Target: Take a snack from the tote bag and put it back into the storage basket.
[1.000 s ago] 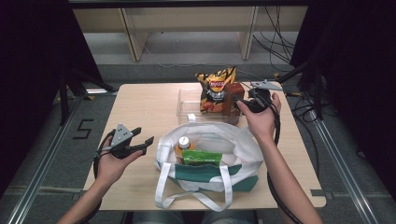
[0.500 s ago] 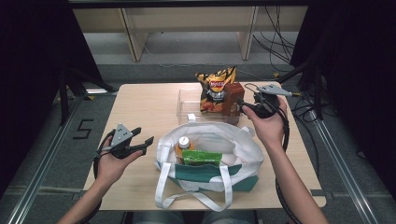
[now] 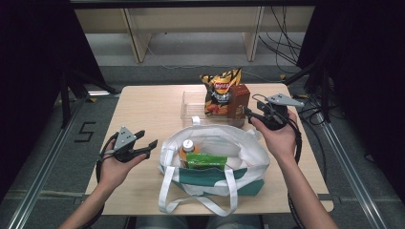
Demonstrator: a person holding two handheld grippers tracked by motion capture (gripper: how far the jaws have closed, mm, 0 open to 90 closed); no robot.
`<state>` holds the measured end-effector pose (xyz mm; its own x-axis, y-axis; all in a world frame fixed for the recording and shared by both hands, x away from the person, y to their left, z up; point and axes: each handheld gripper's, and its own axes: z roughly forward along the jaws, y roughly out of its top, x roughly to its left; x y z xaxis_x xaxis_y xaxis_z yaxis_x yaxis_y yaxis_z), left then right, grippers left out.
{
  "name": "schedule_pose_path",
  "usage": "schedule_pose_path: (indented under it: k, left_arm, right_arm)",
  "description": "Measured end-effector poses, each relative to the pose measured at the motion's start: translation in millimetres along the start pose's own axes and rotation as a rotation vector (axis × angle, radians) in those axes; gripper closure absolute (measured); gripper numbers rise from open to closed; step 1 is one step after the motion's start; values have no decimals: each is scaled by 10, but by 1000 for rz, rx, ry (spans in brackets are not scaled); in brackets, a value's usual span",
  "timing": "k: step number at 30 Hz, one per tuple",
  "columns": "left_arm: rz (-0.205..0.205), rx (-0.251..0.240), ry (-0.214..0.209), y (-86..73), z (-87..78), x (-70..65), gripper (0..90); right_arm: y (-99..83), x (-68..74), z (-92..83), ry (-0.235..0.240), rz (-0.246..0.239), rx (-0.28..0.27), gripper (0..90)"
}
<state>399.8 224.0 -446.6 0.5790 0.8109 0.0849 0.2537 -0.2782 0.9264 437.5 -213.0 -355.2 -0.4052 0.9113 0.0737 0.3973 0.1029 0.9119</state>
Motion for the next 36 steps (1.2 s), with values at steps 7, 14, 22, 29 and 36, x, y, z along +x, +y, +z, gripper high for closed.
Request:
schedule_pose_path:
  k: [7,14,22,29,36]
  left_arm:
    - [0,-3,-1,2,-2,-1,366]
    - [1,-3,-2,1,4,-5,366]
    - [0,-3,1,4,-1,-11,366]
    - [3,-2,0,4,-1,-14,366]
    - [2,-4,1,7,-6,-13,367]
  right_arm:
    - [-66,64,-106,43,-23,5,512]
    - [-127,165,-206,75,-74,14,530]
    - [-199,245,-311,120,-76,31,531]
    - [-290,308,-363,161,-95,34,528]
    - [-368,409,-401,202,-114,45,526]
